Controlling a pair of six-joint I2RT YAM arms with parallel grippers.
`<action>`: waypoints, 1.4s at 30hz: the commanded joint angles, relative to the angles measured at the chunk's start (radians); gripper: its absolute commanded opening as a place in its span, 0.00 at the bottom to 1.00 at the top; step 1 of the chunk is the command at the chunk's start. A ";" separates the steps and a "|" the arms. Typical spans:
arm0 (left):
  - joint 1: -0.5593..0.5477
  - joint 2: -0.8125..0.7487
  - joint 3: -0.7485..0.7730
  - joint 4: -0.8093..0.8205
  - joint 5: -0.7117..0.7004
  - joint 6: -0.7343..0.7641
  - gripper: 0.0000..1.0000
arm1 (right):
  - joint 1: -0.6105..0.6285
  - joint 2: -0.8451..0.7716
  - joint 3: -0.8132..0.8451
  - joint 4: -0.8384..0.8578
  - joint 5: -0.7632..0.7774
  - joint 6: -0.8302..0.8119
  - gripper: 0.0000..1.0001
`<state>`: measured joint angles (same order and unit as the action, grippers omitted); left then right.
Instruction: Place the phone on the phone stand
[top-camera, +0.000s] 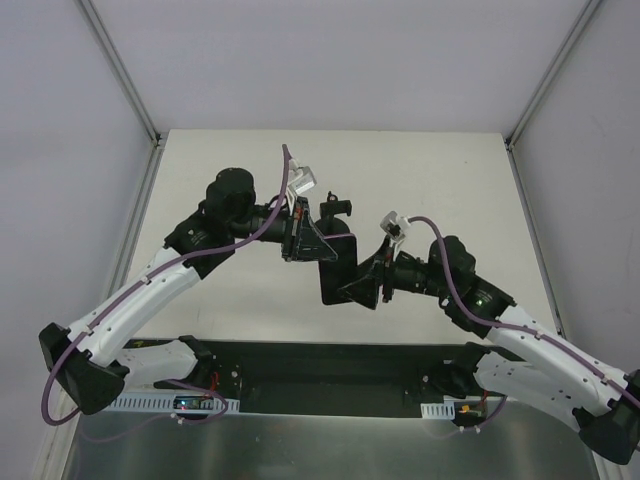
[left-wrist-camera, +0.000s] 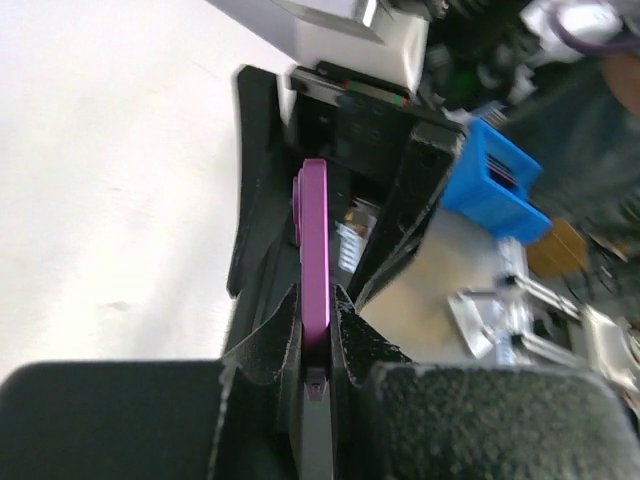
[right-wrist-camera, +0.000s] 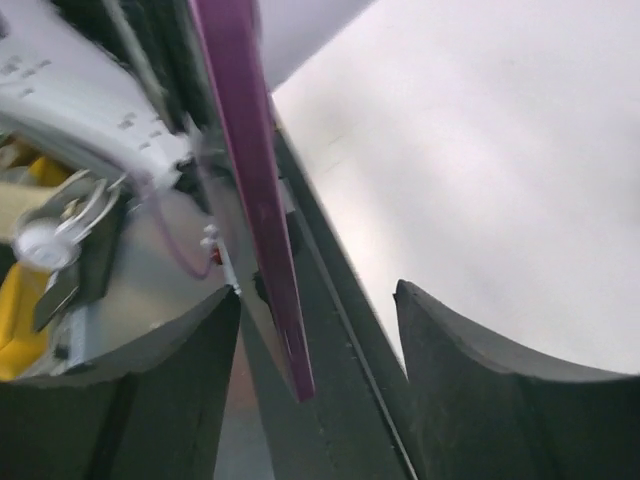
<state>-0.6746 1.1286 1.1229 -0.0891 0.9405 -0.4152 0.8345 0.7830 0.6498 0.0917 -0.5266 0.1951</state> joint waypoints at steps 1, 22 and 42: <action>0.001 -0.087 0.119 -0.175 -0.355 0.084 0.00 | -0.002 -0.004 0.079 -0.140 0.389 -0.007 0.70; 0.001 -0.171 0.167 -0.388 -0.914 0.119 0.00 | -0.113 0.689 0.758 -0.587 0.654 -0.218 0.67; 0.003 -0.119 0.181 -0.388 -0.936 0.156 0.00 | -0.190 0.832 0.837 -0.514 0.467 -0.279 0.40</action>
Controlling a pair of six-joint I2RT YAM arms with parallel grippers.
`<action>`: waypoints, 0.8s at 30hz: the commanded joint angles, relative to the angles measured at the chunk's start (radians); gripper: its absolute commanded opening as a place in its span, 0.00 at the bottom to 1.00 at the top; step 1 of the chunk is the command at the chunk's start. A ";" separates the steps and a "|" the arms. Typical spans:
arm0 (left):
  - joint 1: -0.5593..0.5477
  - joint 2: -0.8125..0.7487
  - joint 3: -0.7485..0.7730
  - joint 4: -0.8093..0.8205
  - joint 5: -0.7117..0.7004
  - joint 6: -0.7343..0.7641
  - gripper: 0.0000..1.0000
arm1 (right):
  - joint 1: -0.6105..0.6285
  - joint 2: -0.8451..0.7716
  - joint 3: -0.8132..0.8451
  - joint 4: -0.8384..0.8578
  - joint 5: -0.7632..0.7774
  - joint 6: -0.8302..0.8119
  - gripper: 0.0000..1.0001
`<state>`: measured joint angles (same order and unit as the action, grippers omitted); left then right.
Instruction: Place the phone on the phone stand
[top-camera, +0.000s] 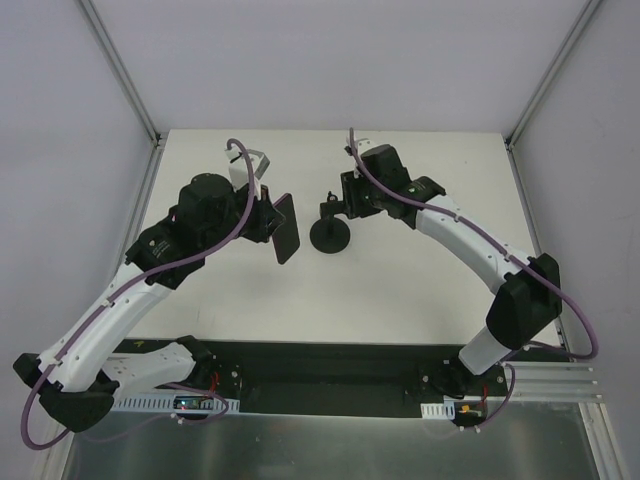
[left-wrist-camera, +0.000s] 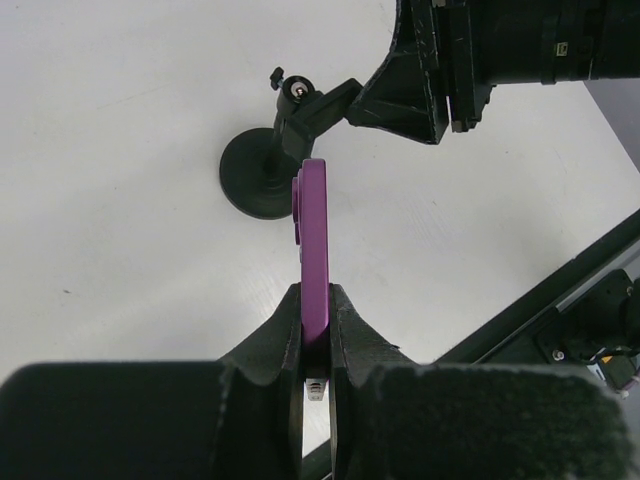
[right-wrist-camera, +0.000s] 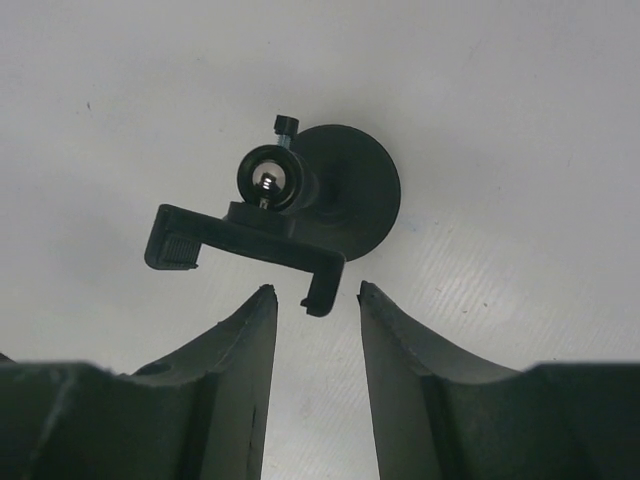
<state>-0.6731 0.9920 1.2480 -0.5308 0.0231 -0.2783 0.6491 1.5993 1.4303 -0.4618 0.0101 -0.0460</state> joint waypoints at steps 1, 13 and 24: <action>0.001 0.022 0.059 0.057 -0.009 0.040 0.00 | -0.005 0.021 0.058 0.040 -0.073 -0.041 0.40; 0.044 0.123 0.159 0.086 0.110 0.048 0.00 | -0.005 0.040 0.070 0.055 -0.061 -0.046 0.27; 0.109 0.258 0.203 0.195 0.623 0.217 0.00 | -0.032 0.041 0.068 0.037 -0.220 -0.170 0.01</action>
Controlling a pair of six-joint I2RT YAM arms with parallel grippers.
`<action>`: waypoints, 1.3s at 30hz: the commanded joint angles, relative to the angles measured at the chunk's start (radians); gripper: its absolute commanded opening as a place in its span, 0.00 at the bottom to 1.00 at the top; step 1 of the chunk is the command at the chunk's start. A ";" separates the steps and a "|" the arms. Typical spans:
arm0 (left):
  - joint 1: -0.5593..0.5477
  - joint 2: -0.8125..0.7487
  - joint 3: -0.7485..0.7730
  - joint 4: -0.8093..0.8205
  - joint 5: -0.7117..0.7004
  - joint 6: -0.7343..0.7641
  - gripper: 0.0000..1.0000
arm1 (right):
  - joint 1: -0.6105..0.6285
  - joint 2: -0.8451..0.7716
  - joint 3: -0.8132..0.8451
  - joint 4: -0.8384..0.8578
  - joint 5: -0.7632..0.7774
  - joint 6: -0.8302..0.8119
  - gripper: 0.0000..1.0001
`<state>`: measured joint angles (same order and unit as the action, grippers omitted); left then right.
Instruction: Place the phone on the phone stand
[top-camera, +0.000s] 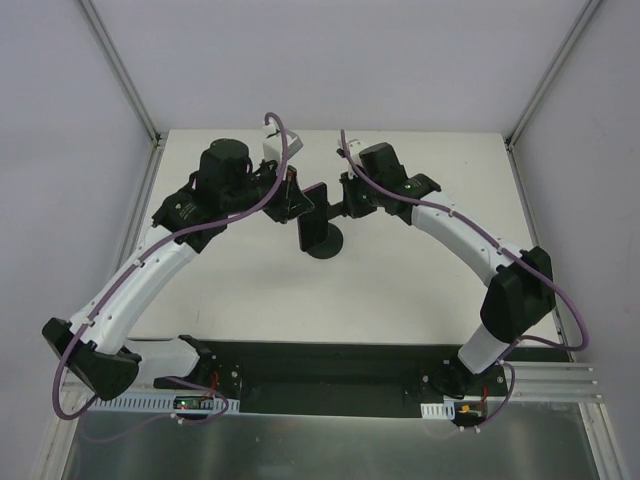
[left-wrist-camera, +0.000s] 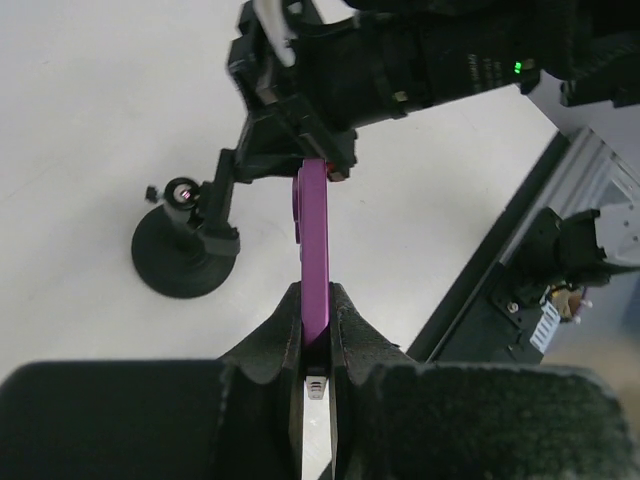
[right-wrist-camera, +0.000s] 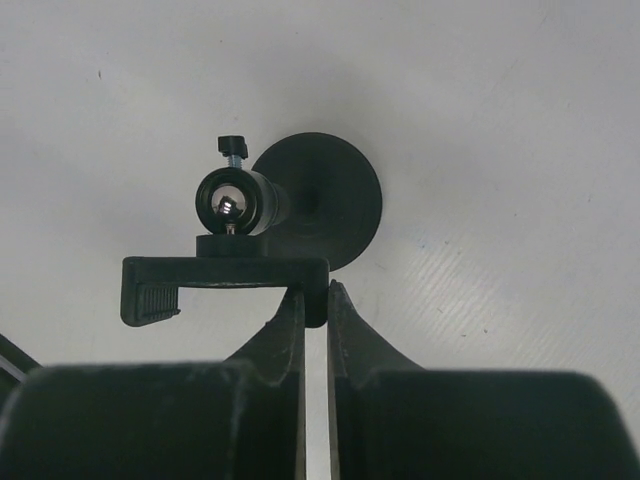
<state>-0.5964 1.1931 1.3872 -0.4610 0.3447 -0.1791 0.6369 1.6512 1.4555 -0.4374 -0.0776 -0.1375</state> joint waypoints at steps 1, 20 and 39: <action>0.036 0.071 0.073 0.125 0.324 0.154 0.00 | -0.023 -0.013 0.048 0.003 -0.163 -0.115 0.01; 0.075 0.327 -0.022 0.797 0.646 0.082 0.00 | -0.106 0.012 0.091 -0.020 -0.412 -0.149 0.01; 0.107 0.408 -0.096 0.941 0.927 0.086 0.00 | -0.217 0.038 0.097 0.026 -0.741 -0.168 0.01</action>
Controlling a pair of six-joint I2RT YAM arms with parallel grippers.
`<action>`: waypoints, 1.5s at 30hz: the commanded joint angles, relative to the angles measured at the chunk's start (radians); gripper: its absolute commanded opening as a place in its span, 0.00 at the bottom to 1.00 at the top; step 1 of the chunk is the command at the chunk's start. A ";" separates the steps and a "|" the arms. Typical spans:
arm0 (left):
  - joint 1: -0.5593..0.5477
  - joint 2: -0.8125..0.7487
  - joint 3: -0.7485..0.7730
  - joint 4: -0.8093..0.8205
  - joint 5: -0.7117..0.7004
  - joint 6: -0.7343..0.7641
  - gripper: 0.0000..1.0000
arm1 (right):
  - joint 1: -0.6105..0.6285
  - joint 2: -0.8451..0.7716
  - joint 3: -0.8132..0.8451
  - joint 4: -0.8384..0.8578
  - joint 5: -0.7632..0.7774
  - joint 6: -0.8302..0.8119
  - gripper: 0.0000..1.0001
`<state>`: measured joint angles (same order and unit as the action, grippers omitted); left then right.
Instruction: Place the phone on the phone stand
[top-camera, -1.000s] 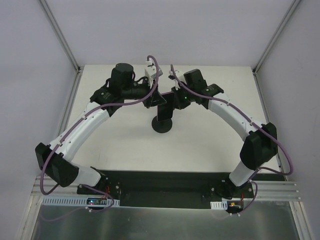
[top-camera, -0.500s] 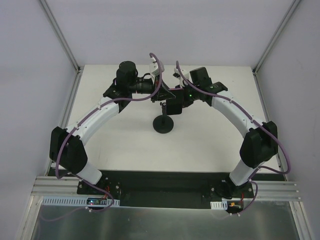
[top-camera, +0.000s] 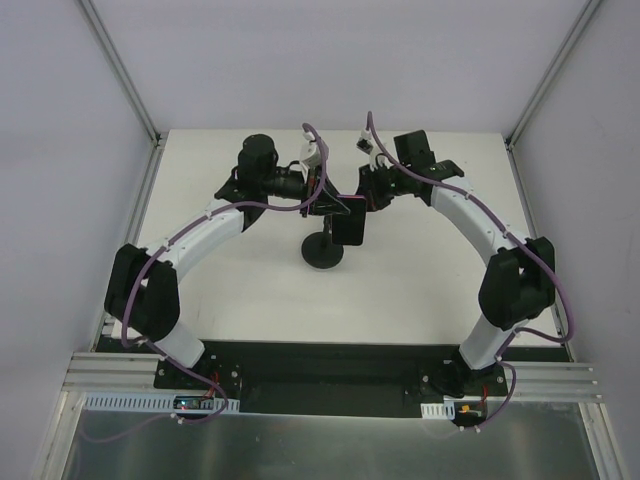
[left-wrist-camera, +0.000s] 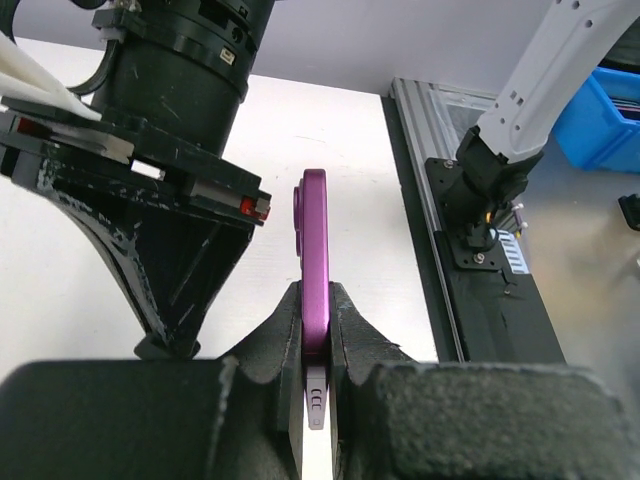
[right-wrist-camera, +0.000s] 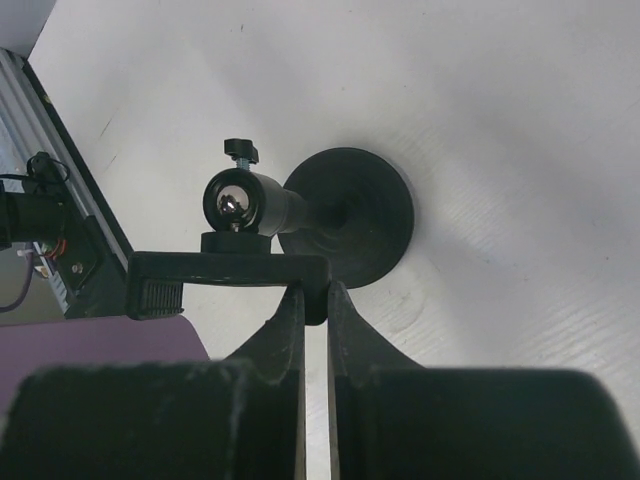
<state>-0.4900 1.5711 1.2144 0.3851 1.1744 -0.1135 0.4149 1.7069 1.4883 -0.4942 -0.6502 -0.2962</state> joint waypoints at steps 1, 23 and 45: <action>0.002 0.053 0.103 0.095 0.109 0.012 0.00 | 0.004 -0.016 0.061 0.083 -0.164 -0.011 0.00; 0.044 0.139 0.228 -0.202 -0.034 0.127 0.00 | -0.011 -0.039 0.069 -0.020 -0.186 -0.110 0.00; -0.188 -0.077 -0.211 0.083 -1.518 0.115 0.00 | 0.574 -0.303 -0.347 0.292 1.407 0.836 0.00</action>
<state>-0.7403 1.4380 1.0328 0.2901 0.0006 -0.0364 0.8848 1.4593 1.1194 -0.1734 0.6270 0.3042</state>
